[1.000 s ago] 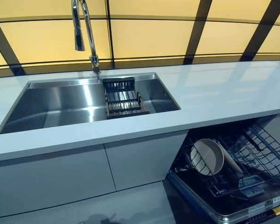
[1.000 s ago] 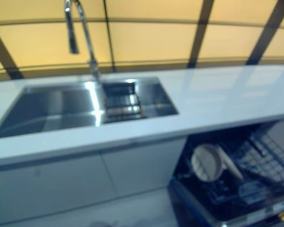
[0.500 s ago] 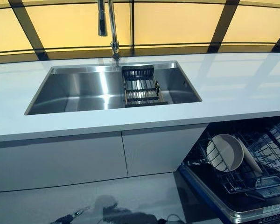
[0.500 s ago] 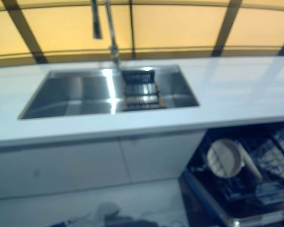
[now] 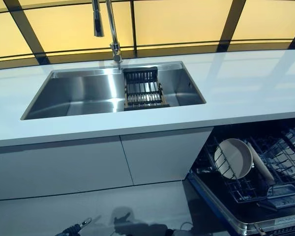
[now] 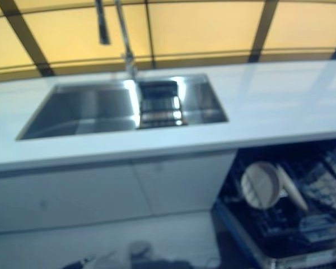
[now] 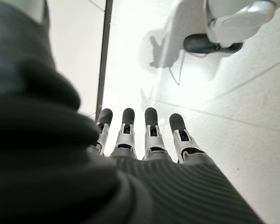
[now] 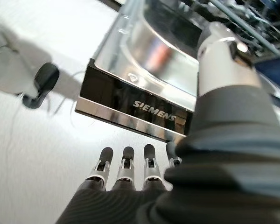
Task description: Take plates into dishwasher
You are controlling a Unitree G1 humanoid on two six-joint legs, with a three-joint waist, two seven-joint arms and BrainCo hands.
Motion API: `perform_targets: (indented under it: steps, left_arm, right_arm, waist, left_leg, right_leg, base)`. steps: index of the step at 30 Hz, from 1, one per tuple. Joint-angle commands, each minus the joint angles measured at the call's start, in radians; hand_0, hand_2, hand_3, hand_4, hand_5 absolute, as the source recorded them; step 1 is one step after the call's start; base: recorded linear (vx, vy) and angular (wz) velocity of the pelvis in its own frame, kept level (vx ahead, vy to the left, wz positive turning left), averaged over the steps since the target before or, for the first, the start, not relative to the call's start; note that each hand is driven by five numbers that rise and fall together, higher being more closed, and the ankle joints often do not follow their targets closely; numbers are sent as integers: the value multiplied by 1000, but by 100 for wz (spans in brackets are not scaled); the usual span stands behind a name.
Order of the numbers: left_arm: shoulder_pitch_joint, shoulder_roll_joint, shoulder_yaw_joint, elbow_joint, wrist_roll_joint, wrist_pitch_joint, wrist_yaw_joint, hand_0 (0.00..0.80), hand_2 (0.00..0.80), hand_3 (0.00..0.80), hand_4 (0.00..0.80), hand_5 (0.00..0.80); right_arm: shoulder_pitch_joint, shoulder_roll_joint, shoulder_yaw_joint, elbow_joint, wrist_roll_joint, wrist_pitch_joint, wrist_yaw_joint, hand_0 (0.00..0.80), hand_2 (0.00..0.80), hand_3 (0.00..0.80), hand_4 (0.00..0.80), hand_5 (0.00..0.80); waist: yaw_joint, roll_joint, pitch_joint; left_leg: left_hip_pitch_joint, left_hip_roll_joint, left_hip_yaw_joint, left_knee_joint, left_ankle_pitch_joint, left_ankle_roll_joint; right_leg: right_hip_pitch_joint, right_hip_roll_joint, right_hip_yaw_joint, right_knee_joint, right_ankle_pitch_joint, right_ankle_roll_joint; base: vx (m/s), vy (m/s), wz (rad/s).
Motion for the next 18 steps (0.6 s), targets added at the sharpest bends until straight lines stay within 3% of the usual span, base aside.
perform_targets:
  steps: [1,5,8,18]
  left_arm:
    - [12,14,-27,-40,-11,-26,16,0,0,0,0,0]
    - [8,-18,-54,-27,-14,-47,3,0,0,0,0,0]
    - [7,-37,-61,-32,-16,-51,-7,0,0,0,0,0]
    - [34,-50,-73,-78,6,-15,-16,0,0,0,0,0]
  right_arm:
    - [-209,18,17,-84,109,-25,97,0,0,0,0,0]
    - [-356,4,65,-93,123,-28,161,0,0,0,0,0]
    - [-424,-4,96,-102,102,-25,208,0,0,0,0,0]
    - [-488,-1,152,-312,126,-63,199,0,0,0,0,0]
  waist:
    - [17,55,46]
    - [11,104,69]
    - [10,123,76]
    - [13,104,69]
  left_leg:
    - [19,-43,49,57,-77,105]
    - [12,-64,68,58,-69,101]
    - [23,-72,89,56,-72,100]
    - [51,-64,121,67,-91,102]
  right_leg:
    - [7,-37,18,-4,28,13]
    - [-16,-52,35,-4,43,18]
    - [-15,-61,46,-17,55,26]
    - [26,-66,45,-62,73,39]
  base:
    - [-154,176,-19]
    - [-111,219,-16]
    - [-33,188,-32]
    - [18,72,-20]
